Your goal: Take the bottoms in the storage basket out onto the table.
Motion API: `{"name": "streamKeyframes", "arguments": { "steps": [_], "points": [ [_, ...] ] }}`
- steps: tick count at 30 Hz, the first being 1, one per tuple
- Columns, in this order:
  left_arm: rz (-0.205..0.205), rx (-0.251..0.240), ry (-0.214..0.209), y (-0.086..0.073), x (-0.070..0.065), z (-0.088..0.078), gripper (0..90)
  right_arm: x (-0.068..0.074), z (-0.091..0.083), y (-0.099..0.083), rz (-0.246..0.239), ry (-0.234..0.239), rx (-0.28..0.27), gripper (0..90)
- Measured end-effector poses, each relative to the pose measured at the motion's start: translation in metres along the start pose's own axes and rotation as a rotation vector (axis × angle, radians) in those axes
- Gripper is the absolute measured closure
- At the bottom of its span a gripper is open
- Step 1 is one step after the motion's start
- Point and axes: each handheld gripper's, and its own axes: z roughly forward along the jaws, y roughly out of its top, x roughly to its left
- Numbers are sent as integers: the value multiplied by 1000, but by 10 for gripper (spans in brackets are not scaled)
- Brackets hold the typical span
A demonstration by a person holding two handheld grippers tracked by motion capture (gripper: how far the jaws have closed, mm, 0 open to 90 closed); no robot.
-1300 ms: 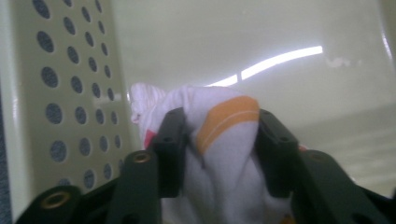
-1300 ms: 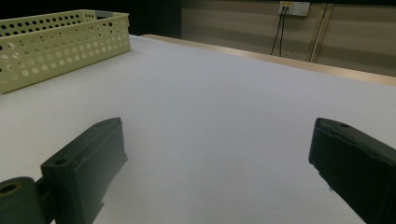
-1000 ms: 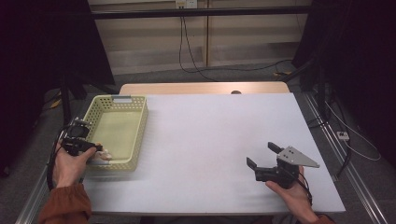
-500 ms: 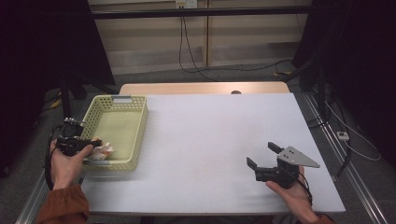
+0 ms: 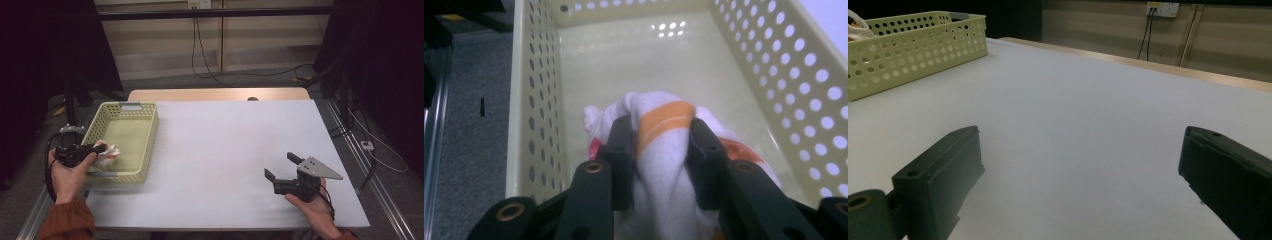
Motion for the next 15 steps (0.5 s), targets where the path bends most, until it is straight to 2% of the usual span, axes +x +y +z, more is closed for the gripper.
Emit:
{"name": "streamKeyframes", "arguments": {
  "steps": [10, 15],
  "points": [
    [7, -107, 10, 1, -2, -9, 683, 0, 0, 0, -1, 0, 0, 37],
    [14, -160, -2, 1, -4, -12, 683, 0, 0, 0, -1, 1, -1, 37]
  ]
}}
